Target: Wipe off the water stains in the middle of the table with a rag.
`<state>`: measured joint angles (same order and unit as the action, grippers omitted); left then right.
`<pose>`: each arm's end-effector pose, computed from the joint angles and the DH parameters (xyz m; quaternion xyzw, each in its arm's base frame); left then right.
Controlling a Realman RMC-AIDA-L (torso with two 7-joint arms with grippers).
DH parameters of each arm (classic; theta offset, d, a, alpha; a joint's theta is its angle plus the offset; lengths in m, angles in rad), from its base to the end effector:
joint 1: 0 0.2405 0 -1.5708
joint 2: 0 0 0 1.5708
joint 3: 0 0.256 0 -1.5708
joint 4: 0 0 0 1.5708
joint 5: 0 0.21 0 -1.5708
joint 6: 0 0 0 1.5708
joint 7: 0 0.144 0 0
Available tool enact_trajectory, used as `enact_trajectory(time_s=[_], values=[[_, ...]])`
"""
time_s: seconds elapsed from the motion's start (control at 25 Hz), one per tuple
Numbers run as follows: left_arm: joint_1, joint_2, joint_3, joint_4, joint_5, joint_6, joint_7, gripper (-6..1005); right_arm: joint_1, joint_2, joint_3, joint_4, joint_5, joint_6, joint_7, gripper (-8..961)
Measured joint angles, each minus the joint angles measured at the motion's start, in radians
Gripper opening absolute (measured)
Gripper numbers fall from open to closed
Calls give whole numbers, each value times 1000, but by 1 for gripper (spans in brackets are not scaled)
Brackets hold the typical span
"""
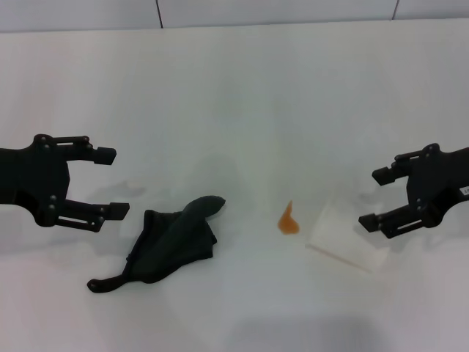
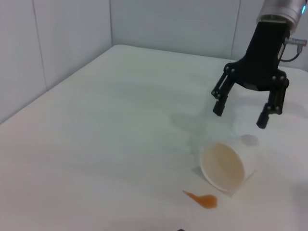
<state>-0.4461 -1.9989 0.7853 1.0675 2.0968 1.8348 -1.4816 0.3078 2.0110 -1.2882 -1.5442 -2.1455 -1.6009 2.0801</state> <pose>-0.2553 0.3083 0.0725 -0.9836 -0.1083 -0.1170 0.0840 0.1994 0.3038 0.0421 -0.9763 0.1800 -0.0178 0.1186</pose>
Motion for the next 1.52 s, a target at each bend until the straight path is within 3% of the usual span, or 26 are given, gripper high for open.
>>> enact_trajectory(time_s=[0.84, 1.52], values=[[1, -1, 0, 0, 9, 1, 9, 891, 97, 3, -228, -106, -289, -39, 278, 819], [1, -1, 0, 0, 9, -7, 14, 892, 109, 6, -331, -134, -296, -3, 362, 813]])
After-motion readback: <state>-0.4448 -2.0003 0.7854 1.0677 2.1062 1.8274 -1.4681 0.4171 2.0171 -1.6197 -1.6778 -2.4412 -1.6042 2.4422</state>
